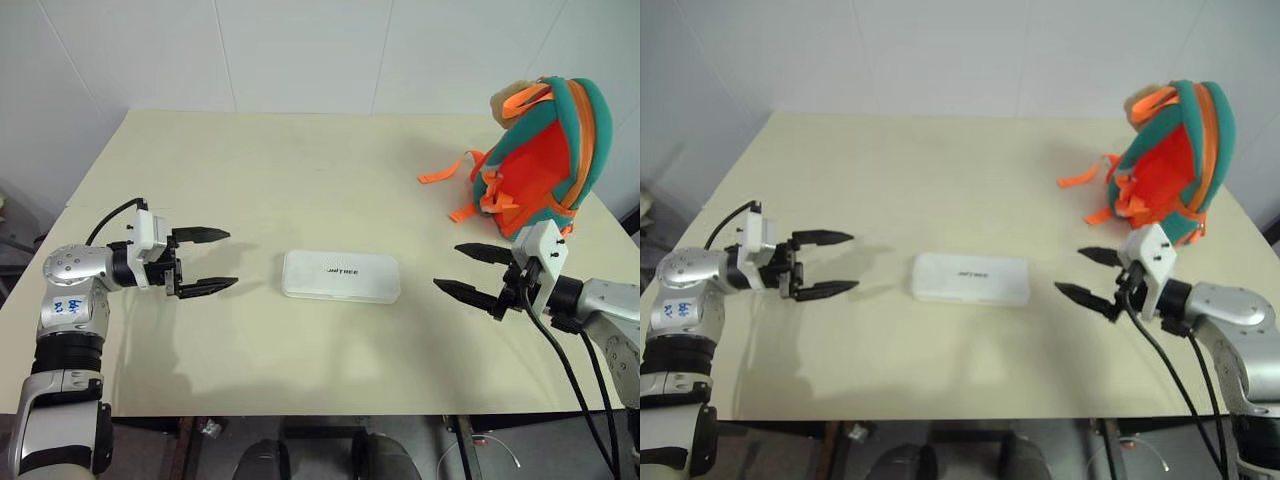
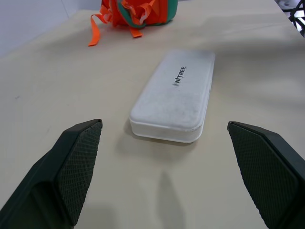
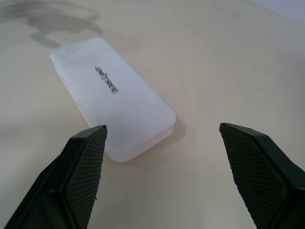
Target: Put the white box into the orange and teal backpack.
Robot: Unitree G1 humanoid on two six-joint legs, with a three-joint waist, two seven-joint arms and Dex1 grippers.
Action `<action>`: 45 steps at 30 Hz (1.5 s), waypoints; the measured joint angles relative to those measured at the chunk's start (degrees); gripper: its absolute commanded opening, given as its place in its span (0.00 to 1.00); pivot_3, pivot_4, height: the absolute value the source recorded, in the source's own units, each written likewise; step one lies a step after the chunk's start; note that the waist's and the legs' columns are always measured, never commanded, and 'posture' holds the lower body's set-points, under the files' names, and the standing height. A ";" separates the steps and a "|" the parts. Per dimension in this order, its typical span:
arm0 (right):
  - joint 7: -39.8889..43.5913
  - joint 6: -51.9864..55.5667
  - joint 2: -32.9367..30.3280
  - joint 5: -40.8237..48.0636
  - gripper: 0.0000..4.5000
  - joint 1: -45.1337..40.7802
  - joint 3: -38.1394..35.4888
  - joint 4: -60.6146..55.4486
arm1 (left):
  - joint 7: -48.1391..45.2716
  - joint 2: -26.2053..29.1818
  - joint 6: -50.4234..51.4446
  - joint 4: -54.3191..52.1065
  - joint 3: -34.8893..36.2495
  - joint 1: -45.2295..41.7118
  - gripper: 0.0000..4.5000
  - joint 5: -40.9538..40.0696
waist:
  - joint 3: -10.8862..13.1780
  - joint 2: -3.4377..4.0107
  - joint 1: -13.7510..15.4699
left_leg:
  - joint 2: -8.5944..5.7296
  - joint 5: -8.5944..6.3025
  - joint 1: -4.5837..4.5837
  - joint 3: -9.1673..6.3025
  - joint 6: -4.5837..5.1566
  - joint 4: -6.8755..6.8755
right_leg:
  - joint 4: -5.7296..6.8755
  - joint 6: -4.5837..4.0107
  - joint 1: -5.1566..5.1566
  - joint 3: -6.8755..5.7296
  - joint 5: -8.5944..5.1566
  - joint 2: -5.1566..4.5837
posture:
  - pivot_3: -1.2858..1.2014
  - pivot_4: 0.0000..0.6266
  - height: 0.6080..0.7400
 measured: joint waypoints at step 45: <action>-16.42 1.68 7.85 -15.74 0.03 -6.21 9.14 7.36 | 12.95 -2.64 20.71 2.74 -10.84 -8.77 0.00 9.09 | 0.00 0.00 -0.22 | 0.01 -0.01 -0.04 0.34 -0.08 0.01 | -0.07 0.10 -0.10 0.00 0.02 0.04 | 0.52 0.24 1.00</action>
